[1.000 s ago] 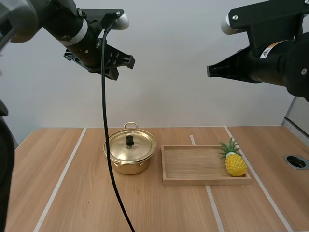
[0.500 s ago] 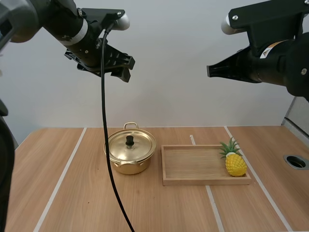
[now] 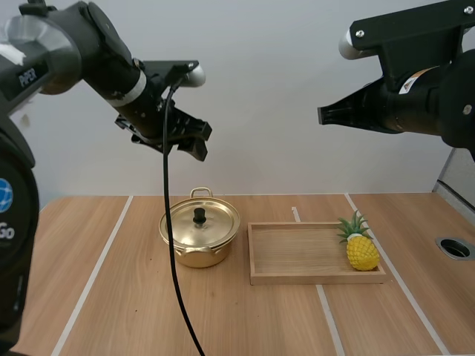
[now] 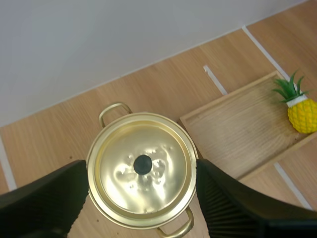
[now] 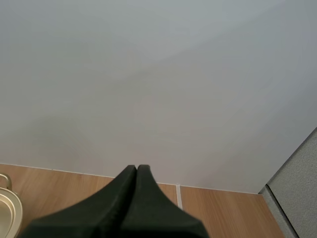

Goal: Open the pot, put the pineapple inside, and close it

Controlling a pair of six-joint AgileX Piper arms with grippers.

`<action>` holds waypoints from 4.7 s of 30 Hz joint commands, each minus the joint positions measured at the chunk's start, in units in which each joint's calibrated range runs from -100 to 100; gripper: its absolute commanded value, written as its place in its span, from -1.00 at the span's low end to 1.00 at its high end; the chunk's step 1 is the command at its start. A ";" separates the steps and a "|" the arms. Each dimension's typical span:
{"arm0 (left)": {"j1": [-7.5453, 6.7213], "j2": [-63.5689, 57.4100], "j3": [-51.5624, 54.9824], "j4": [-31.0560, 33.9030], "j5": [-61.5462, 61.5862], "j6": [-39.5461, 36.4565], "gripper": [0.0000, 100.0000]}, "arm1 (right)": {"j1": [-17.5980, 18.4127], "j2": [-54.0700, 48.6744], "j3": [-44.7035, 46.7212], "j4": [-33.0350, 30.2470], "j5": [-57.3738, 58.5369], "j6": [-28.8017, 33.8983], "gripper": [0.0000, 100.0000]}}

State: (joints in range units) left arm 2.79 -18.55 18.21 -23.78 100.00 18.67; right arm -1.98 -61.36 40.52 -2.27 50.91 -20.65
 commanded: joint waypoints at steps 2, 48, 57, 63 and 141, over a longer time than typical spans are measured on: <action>-0.09 1.54 3.35 -1.36 0.00 1.65 1.00 | -0.27 -0.20 -0.43 -0.13 0.27 0.45 -1.00; -0.15 23.29 6.83 -6.11 -12.30 10.05 1.00 | -0.27 -0.20 -0.43 0.22 4.68 0.45 -1.00; -0.15 24.92 6.83 -6.35 -13.12 11.77 1.00 | -0.27 -0.20 -0.43 1.33 5.96 0.45 -1.00; -0.15 24.92 6.83 -7.26 -13.12 13.44 1.00 | -0.27 -0.20 -0.43 1.59 6.32 0.45 -1.00; -0.15 -7.76 1.23 -16.24 -56.64 13.82 -1.00 | -0.87 -0.31 -0.43 1.55 6.68 0.14 -1.00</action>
State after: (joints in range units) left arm 2.79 -23.79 19.89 -38.21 47.99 33.09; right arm -2.66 -61.36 40.52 -0.45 57.24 -20.65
